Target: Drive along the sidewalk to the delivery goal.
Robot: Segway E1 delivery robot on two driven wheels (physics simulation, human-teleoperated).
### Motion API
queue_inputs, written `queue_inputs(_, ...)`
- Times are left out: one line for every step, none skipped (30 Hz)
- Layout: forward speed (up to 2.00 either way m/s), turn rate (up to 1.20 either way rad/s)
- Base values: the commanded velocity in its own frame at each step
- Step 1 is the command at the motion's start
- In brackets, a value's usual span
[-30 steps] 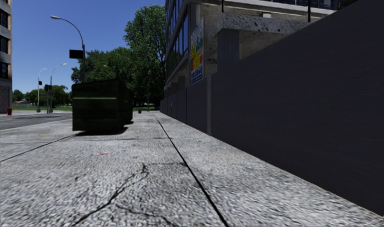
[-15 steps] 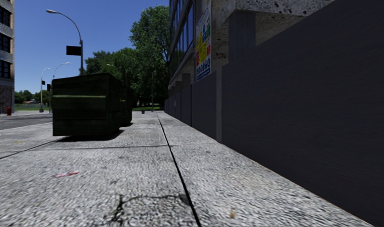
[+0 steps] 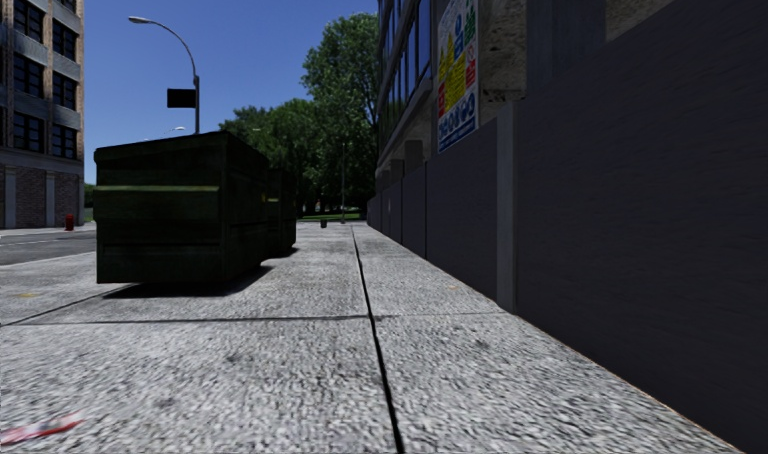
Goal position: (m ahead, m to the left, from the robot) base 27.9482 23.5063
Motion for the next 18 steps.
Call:
queue_inputs(2.0, 0.18)
queue_inputs(2.0, 0.18)
queue_inputs(2.0, 0.13)
queue_inputs(2.0, 0.08)
queue_inputs(2.0, 0.06)
queue_inputs(2.0, 0.06)
queue_inputs(2.0, 0.06)
queue_inputs(2.0, 0.06)
queue_inputs(2.0, 0.06)
queue_inputs(2.0, 0.06)
queue_inputs(2.0, 0.06)
queue_inputs(2.0, 0.06)
queue_inputs(2.0, 0.06)
queue_inputs(2.0, 0.12)
queue_inputs(2.0, 0.18)
queue_inputs(2.0, 0.24)
queue_inputs(2.0, 0.24)
queue_inputs(2.0, 0.33)
